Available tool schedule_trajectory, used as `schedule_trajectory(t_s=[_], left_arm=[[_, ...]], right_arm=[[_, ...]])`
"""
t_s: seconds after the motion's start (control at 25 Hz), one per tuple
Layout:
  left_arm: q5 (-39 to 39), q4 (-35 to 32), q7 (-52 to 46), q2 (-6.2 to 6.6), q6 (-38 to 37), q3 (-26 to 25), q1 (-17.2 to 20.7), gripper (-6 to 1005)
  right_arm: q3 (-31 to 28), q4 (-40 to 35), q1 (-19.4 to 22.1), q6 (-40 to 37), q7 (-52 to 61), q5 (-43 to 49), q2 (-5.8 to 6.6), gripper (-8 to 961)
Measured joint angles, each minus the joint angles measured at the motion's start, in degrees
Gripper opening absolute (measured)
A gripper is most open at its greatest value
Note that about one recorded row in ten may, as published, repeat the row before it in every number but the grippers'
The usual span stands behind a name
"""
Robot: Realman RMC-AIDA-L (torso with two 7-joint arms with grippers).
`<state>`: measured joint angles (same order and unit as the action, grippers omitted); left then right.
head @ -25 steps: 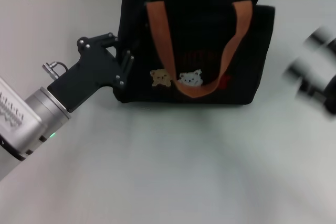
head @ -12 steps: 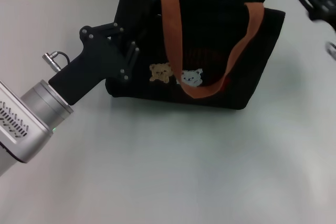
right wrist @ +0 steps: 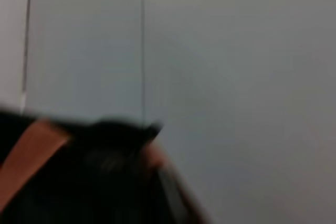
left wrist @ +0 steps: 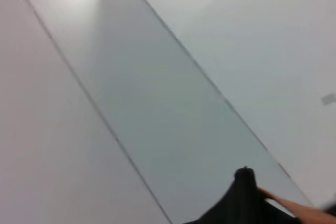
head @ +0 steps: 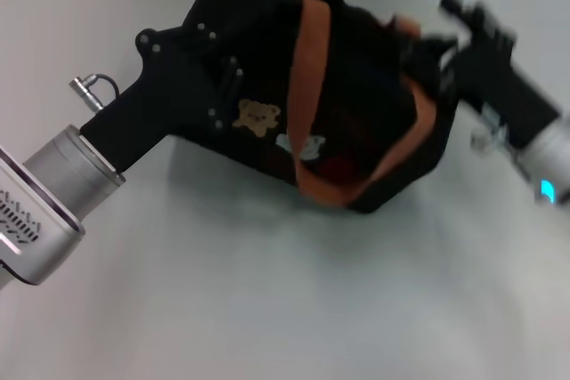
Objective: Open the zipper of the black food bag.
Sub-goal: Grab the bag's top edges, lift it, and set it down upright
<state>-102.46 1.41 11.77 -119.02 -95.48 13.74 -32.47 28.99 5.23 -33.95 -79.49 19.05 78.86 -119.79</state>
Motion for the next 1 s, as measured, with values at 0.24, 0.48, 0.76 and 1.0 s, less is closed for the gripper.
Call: schedule_trajectory(t_s=[0.24, 0.48, 0.76, 1.0], left_arm=[[-3.97, -0.12, 4.56, 0.01, -1.37, 0.15, -2.02, 107], [-9.21, 0.31, 13.03, -0.13, -4.37, 0.18, -3.72, 107], [-14.25, 1.58, 21.78, -0.15, -4.93, 0.26, -4.07, 107], [-14.59, 3.04, 25.71, -0.16, -4.5, 0.33, -3.81, 102]], right_arm=[[0.06, 1.17, 4.18, 1.75, 0.06, 7.21, 0.02, 830], [-0.38, 2.31, 8.51, -1.53, 0.45, 8.35, 0.06, 829], [-4.38, 2.33, 12.82, -11.43, 0.04, 7.37, -0.04, 829], [-8.11, -0.06, 17.93, -21.38, -2.56, 7.24, 0.11, 830]])
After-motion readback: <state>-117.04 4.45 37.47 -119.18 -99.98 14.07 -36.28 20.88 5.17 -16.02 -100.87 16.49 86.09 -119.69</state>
